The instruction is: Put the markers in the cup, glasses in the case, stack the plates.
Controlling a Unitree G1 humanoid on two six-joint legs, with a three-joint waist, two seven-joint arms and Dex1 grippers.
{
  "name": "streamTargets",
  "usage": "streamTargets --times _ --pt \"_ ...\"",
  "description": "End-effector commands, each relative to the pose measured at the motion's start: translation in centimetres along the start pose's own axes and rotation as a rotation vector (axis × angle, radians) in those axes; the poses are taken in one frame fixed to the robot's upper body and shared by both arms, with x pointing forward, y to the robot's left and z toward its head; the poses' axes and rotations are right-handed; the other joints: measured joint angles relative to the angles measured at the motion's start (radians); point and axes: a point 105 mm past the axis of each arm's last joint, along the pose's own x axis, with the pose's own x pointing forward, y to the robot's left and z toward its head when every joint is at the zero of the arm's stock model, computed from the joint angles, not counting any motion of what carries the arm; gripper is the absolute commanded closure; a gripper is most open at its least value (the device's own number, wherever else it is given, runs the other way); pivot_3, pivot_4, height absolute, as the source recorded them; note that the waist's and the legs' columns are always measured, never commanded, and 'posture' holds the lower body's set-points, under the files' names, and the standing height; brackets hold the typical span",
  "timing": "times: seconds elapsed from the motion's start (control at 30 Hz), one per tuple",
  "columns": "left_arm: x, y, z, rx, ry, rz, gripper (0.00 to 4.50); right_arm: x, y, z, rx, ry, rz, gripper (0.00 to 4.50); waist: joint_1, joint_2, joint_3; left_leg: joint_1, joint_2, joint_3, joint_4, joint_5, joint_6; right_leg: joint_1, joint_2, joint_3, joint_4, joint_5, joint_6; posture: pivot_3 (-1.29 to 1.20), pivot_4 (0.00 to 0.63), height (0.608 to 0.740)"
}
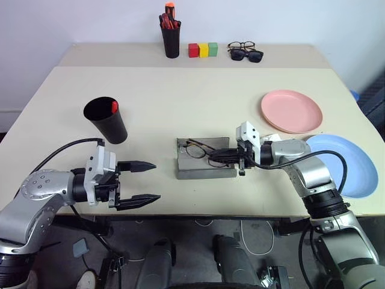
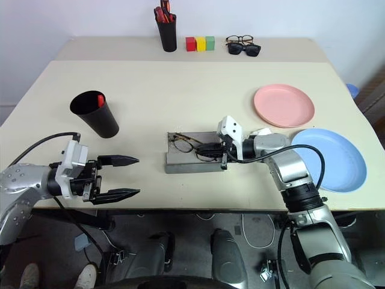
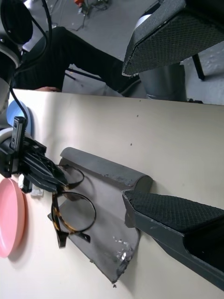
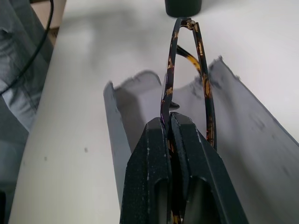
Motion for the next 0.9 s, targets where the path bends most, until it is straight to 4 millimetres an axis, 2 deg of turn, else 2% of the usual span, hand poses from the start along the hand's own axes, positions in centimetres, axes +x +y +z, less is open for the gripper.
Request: streamTargets --times 0.03,0.1,0.2,0.33,0.43,0.5,0.57,0.63,0.73,0.83,0.9 --pt "-0.2 -0.1 1.0 0.061 -0.015 0.015 0.48 -1.0 -0.3 0.9 -0.056 0.015 0.006 4.49 0.000 0.000 0.000 0.000 0.000 0.000 0.000 0.000 0.000 0.000 0.000 0.000 0.000 0.000 0.000 0.00 0.150 0.740" --pt "-0.2 0.0 1.0 0.065 -0.017 0.019 0.48 -1.4 -0.1 0.6 -0.049 0.042 0.022 4.49 0.000 0.000 0.000 0.000 0.000 0.000 0.000 0.000 0.000 0.000 0.000 0.000 0.000 0.000 0.000 0.00 0.150 0.740" --pt "-0.2 0.4 0.9 0.088 -0.014 0.041 0.48 -1.6 0.5 0.1 -0.034 0.063 0.043 3.49 0.001 0.000 0.000 0.000 0.000 0.000 0.000 0.000 0.000 0.000 0.000 0.000 0.000 0.000 0.000 0.00 0.150 0.740" --pt "-0.1 0.9 0.9 0.082 -0.022 0.061 0.48 -1.6 0.8 -0.2 -0.017 0.062 0.039 1.47 0.001 0.000 0.000 0.000 0.000 0.000 0.000 0.000 0.000 0.000 0.000 0.000 0.000 0.000 0.000 0.00 0.150 0.740" --pt "0.1 1.9 1.1 0.090 -0.033 0.122 0.48 -2.2 0.3 0.5 -0.015 0.029 -0.028 0.03 0.001 0.000 0.000 0.000 0.000 0.000 0.000 0.000 0.000 0.000 0.000 0.000 0.000 0.000 0.000 0.00 0.150 0.740" --pt "0.3 2.7 1.3 0.097 -0.038 0.165 0.48 -2.7 -0.1 0.9 -0.009 0.011 -0.068 0.03 0.002 0.000 0.000 0.000 0.000 0.000 0.000 0.000 0.000 0.000 0.000 0.000 0.000 0.000 0.000 0.00 0.150 0.740" --pt "0.9 3.7 2.0 0.113 -0.062 0.193 0.48 -4.1 0.0 1.8 -0.007 -0.025 -0.109 0.03 0.004 0.000 0.000 0.000 0.000 0.000 0.000 0.000 0.000 0.000 0.000 0.000 0.000 0.000 0.000 0.00 0.150 0.740" --pt "1.9 5.2 2.9 0.133 -0.080 0.251 0.48 -5.8 0.7 2.4 0.007 -0.047 -0.150 0.03 0.017 0.000 0.000 -0.001 -0.001 -0.001 0.000 0.000 0.000 0.000 0.000 -0.001 0.000 0.000 0.000 0.00 0.150 0.740" --pt "3.7 6.8 4.2 0.182 -0.092 0.271 0.48 -8.2 2.0 2.0 0.019 -0.029 -0.234 0.03 0.036 -0.001 -0.001 -0.002 -0.001 -0.002 0.001 0.000 0.000 0.000 0.000 -0.001 -0.001 0.001 0.002 0.00 0.150 0.740" --pt "5.5 8.8 5.5 0.209 -0.115 0.291 1.39 -10.3 3.3 1.1 0.062 -0.018 -0.344 0.00 0.035 -0.002 -0.001 -0.003 -0.001 -0.002 0.001 0.000 0.000 0.000 0.000 -0.001 -0.002 0.002 0.004 0.00 0.150 0.740" --pt "6.6 10.1 6.1 0.236 -0.107 0.306 2.29 -11.6 4.0 0.0 0.079 0.019 -0.423 0.00 0.034 -0.002 -0.001 -0.003 -0.002 -0.001 0.001 0.000 0.000 0.000 0.000 -0.001 -0.002 0.002 0.004 0.00 0.150 0.740"
